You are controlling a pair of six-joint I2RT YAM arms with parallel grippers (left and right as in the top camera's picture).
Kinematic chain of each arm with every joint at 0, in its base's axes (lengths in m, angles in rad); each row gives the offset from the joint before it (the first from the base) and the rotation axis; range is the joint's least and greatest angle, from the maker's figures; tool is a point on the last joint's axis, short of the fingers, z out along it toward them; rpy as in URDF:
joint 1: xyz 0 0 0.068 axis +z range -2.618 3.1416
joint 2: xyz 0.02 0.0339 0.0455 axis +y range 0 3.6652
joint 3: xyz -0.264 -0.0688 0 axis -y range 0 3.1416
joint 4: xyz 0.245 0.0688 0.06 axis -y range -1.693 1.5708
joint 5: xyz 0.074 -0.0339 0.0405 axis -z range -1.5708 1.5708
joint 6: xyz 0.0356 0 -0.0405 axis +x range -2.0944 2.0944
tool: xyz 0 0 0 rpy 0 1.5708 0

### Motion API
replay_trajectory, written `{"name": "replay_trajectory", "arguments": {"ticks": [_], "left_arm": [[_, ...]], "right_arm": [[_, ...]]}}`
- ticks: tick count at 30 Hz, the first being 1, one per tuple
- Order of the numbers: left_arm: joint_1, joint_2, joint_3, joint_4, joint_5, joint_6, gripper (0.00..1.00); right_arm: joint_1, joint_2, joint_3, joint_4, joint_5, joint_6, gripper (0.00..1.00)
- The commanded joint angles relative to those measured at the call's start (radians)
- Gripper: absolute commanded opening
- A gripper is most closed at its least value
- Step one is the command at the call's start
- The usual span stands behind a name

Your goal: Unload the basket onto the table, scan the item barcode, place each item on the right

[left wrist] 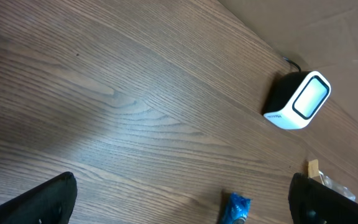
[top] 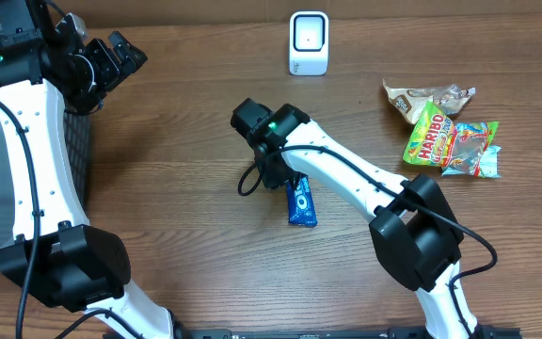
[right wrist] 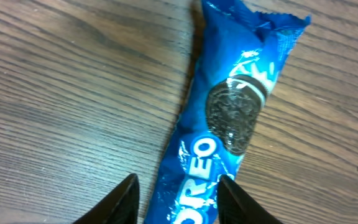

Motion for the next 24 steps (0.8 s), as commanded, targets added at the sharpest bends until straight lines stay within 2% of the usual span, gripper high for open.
{"name": "replay_trajectory", "arguments": {"ticks": [1, 17, 24], "left_arm": [[-0.008, 0.001, 0.023, 0.002, -0.007, -0.014, 1.0], [-0.008, 0.001, 0.023, 0.002, -0.007, -0.014, 1.0], [-0.008, 0.001, 0.023, 0.002, -0.006, -0.014, 1.0]], "right_arm": [[0.004, -0.021, -0.044, 0.021, 0.002, -0.003, 0.4], [0.003, -0.021, -0.191, 0.084, 0.002, -0.035, 0.38], [0.003, -0.021, -0.22, 0.082, 0.003, -0.039, 0.29]]}}
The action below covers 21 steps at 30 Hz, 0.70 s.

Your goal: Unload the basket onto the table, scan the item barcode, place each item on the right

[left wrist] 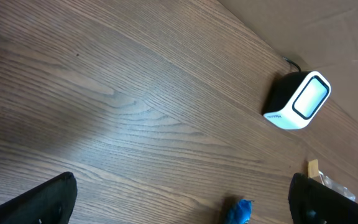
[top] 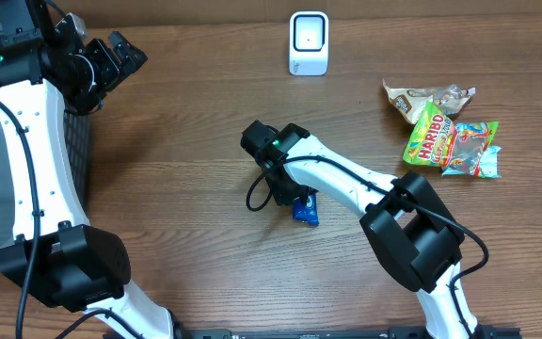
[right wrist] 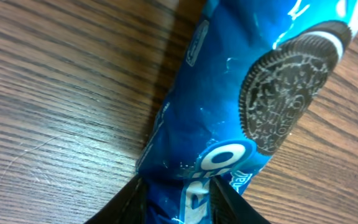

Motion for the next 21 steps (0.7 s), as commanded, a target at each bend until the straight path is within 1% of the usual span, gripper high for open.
{"name": "replay_trajectory", "arguments": {"ticks": [1, 7, 8, 11, 14, 16, 18, 20, 21], "left_arm": [[-0.008, 0.001, 0.023, 0.002, -0.007, -0.014, 1.0], [-0.008, 0.001, 0.023, 0.002, -0.007, -0.014, 0.99], [-0.008, 0.001, 0.023, 0.002, -0.007, -0.014, 1.0], [-0.008, 0.001, 0.023, 0.002, -0.007, -0.014, 1.0], [-0.008, 0.001, 0.023, 0.002, -0.007, -0.014, 1.0], [-0.008, 0.001, 0.023, 0.002, -0.007, -0.014, 1.0], [-0.008, 0.001, 0.023, 0.002, -0.006, -0.014, 1.0], [-0.008, 0.001, 0.023, 0.002, -0.007, -0.014, 1.0], [-0.008, 0.001, 0.023, 0.002, -0.006, -0.014, 1.0]], "right_arm": [[0.001, -0.017, -0.027, -0.004, -0.007, -0.003, 0.25], [0.001, -0.017, -0.024, -0.009, -0.008, -0.003, 0.06], [0.001, -0.018, -0.016, -0.021, -0.008, -0.003, 0.04], [-0.002, -0.025, 0.038, -0.073, -0.043, -0.003, 0.04], [-0.038, -0.063, 0.104, -0.088, -0.232, -0.086, 0.04], [-0.088, -0.112, 0.122, -0.065, -0.461, -0.195, 0.04], [-0.129, -0.138, 0.122, -0.053, -0.632, -0.284, 0.04], [-0.204, -0.154, 0.122, -0.074, -0.949, -0.482, 0.04], [-0.256, -0.154, 0.121, -0.132, -1.168, -0.66, 0.04]]}}
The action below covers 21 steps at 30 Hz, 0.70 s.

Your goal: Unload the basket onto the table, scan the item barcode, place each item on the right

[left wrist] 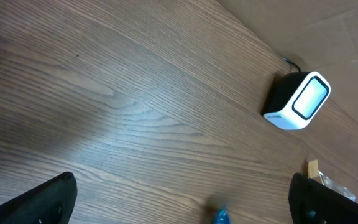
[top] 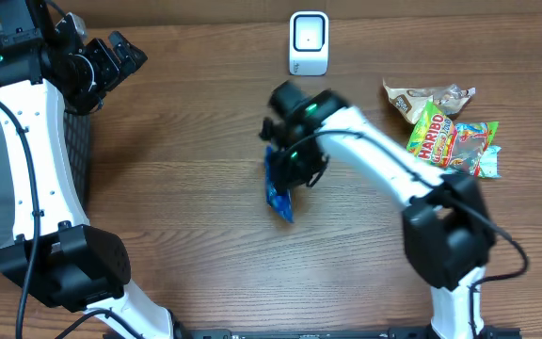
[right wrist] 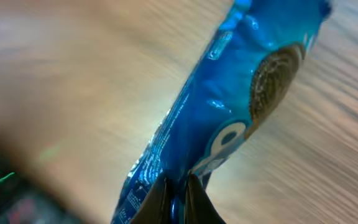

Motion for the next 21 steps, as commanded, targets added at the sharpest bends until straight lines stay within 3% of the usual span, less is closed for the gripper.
{"name": "replay_trajectory", "arguments": {"ticks": [1, 4, 11, 15, 21], "left_arm": [[-0.008, 0.001, 0.023, 0.0, -0.006, -0.014, 1.0], [-0.008, 0.001, 0.023, 0.0, -0.007, -0.014, 1.0], [-0.008, 0.001, 0.023, 0.0, -0.007, -0.014, 1.0], [-0.008, 0.001, 0.023, 0.0, -0.006, -0.014, 1.0], [-0.008, 0.001, 0.023, 0.0, -0.007, -0.014, 1.0]], "right_arm": [[-0.13, -0.06, 0.026, -0.1, -0.649, -0.467, 0.04], [-0.22, -0.06, 0.021, -0.198, -0.781, -0.61, 0.04], [-0.349, -0.06, 0.021, -0.224, -1.076, -0.624, 0.04], [-0.46, -0.06, 0.032, -0.217, -1.126, -0.436, 0.04], [-0.567, -0.06, 0.033, -0.224, -1.126, -0.292, 0.04]]}}
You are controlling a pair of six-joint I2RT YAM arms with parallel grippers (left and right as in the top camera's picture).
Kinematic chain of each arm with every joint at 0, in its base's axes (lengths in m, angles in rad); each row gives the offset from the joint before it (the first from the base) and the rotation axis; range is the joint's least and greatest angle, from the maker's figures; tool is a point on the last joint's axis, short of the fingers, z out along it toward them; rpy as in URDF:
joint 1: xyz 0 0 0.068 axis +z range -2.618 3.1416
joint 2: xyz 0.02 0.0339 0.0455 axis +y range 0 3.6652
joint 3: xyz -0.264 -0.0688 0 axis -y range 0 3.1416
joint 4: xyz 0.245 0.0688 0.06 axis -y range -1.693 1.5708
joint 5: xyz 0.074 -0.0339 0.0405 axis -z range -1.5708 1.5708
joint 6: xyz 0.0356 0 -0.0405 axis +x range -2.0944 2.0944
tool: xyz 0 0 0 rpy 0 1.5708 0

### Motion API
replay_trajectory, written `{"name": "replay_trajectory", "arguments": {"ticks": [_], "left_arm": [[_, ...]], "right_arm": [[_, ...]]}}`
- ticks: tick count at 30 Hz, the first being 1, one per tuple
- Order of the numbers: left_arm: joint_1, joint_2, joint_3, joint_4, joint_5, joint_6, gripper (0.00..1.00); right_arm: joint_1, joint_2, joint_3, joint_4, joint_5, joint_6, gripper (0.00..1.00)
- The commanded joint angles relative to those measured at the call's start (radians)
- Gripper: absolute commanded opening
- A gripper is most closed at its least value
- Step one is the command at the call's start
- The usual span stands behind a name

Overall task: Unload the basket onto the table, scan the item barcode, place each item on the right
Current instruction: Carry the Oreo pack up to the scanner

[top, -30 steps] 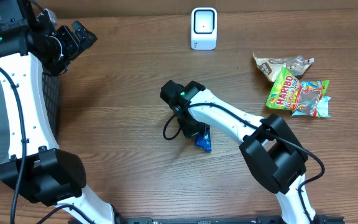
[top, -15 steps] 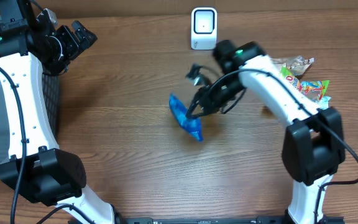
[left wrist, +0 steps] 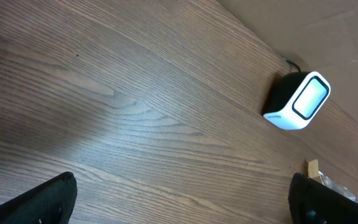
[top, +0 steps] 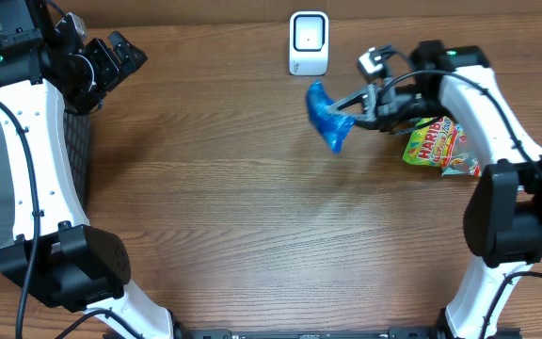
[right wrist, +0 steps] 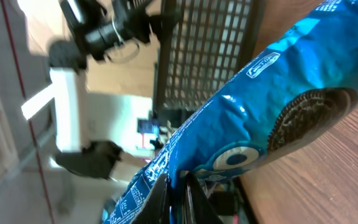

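The blue Oreo packet (top: 326, 115) hangs in the air in front of and slightly right of the white barcode scanner (top: 309, 42), lifted off the table. My right gripper (top: 358, 105) is shut on its edge; in the right wrist view the packet (right wrist: 260, 118) fills the frame, pinched at my right gripper (right wrist: 176, 186). The scanner (left wrist: 297, 101) also shows in the left wrist view. My left gripper (left wrist: 182, 199) is open with nothing in it, held high at the table's far left corner (top: 111, 56).
A Haribo bag (top: 431, 139) and other snack packets (top: 426, 99) lie at the right, under the right arm. A dark wire basket (top: 73, 160) stands along the left edge.
My right gripper has carried the Oreo packet from the table's middle up and right to just in front of the scanner, turning over to point left. The left arm has not moved.
My right gripper stood open over the Oreo packet lying mid-table, then lower around it. Then it was shut on the packet and lifted it off the wood. Now the packet hangs near the scanner. The left arm stayed still throughout.
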Motion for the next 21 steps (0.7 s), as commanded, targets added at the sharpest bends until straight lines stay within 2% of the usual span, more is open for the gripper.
{"name": "replay_trajectory", "arguments": {"ticks": [1, 6, 11, 13, 15, 17, 21], "left_arm": [[-0.008, 0.001, 0.023, 0.0, -0.007, -0.014, 1.0], [-0.008, 0.001, 0.023, 0.0, -0.006, -0.014, 1.0], [-0.008, 0.001, 0.023, 0.0, -0.007, -0.014, 1.0], [-0.008, 0.001, 0.023, 0.0, -0.006, -0.014, 1.0], [-0.008, 0.001, 0.023, 0.0, -0.007, -0.014, 1.0], [-0.008, 0.001, 0.023, 0.0, -0.006, -0.014, 1.0], [-0.008, 0.001, 0.023, 0.0, -0.007, -0.014, 1.0]], "right_arm": [[-0.046, -0.036, 0.025, 0.001, -0.074, 0.083, 0.04], [-0.07, -0.036, 0.025, 0.142, -0.074, 0.117, 0.04], [-0.063, -0.036, 0.025, 0.433, -0.06, 0.299, 0.04], [-0.052, -0.036, 0.025, 0.57, 0.097, 0.437, 0.04], [-0.012, -0.036, 0.025, 0.683, 0.424, 0.536, 0.04], [0.041, -0.036, 0.025, 0.732, 0.673, 0.533, 0.04], [0.124, -0.036, 0.025, 0.783, 1.001, 0.464, 0.04]]}}
